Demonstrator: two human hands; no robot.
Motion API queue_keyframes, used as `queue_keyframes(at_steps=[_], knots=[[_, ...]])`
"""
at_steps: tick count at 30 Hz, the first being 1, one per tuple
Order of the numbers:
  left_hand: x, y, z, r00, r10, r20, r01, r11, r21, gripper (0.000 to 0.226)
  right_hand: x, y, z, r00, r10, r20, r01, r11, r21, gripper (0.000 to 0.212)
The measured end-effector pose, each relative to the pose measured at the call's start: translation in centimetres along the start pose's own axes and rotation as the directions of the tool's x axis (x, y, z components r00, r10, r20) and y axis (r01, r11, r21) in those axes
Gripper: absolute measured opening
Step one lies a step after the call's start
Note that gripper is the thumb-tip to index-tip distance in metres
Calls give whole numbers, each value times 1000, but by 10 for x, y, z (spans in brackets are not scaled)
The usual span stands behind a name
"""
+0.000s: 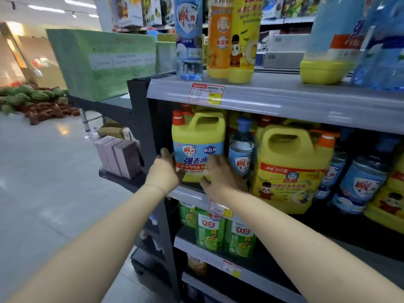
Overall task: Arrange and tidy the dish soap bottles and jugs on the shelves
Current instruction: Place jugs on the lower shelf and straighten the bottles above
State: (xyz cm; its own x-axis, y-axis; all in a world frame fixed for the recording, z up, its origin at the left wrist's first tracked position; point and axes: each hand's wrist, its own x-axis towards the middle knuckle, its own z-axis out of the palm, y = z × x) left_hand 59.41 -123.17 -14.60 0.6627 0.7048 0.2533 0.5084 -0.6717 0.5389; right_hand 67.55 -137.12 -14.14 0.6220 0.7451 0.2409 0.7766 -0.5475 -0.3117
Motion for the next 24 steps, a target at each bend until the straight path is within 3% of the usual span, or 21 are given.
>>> queue_keyframes(at_steps=[4,9,11,13,15,20,24], knots=[[30,2,6,990,-64,128,104,938,-331,64,19,-11,23,963,257,-79,-223,927,300,82],[48,-6,13,987,117,107,-32,808,-588,85,40,-18,36,885,439,-156,-218,687,693,97],[52,-10,15,986,115,124,-7,764,-646,82,46,-17,31,858,505,-91,-260,579,773,86],[53,-15,17,987,128,101,-31,756,-654,76,48,-17,28,842,539,1,-332,517,789,62],[48,-21,18,987,148,58,-74,749,-659,72,48,-18,34,834,551,-17,-333,527,782,54],[30,-25,18,986,169,5,-117,702,-702,67,30,-23,47,839,524,-147,-244,602,760,59],[21,-34,10,986,163,-33,-138,692,-709,70,21,-26,46,827,527,-198,-274,684,677,68]])
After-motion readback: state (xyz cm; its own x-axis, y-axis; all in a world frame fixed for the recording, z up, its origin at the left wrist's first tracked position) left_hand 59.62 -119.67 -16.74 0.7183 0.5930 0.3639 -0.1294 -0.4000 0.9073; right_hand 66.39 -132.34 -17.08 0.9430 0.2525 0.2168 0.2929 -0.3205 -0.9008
